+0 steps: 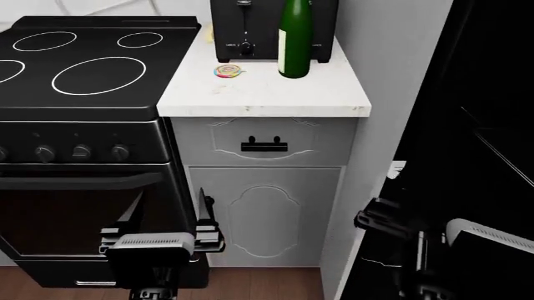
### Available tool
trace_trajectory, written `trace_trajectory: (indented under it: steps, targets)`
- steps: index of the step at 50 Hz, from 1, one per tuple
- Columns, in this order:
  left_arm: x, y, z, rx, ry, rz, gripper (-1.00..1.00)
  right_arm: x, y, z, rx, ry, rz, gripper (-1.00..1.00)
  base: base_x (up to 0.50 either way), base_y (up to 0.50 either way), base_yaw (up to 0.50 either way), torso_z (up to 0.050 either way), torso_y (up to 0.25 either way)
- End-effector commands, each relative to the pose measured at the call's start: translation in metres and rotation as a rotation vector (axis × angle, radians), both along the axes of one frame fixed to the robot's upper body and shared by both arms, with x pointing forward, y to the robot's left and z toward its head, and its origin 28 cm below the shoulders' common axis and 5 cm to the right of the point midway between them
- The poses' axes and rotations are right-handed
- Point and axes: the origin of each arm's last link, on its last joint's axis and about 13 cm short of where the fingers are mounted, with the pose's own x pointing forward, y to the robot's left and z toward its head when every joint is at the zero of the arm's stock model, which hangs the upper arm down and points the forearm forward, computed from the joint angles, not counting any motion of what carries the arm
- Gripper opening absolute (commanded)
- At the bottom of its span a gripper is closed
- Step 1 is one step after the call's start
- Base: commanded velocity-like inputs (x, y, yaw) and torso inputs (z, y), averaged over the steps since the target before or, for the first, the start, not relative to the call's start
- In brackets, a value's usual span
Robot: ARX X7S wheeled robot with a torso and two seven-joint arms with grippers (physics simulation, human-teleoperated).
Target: Close the fridge doors
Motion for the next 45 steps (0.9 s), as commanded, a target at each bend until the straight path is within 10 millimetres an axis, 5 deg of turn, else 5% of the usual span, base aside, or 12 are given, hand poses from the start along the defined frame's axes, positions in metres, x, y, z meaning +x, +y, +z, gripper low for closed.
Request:
trace_trajectory:
  steps: [1,45]
  targets:
    - [0.0,0.0,0.001,-0.004,-0.002,0.0,1.0,0.007,-0.011,0.014,0.032,0.016,-0.123,1.0,0.0,0.0,0.0,0.0,0.0]
    - [0.0,-0.001,0.001,-0.005,-0.001,0.001,1.0,0.037,-0.063,0.037,0.13,-0.113,-0.497,1.0,0.0,0.0,0.0,0.0,0.0]
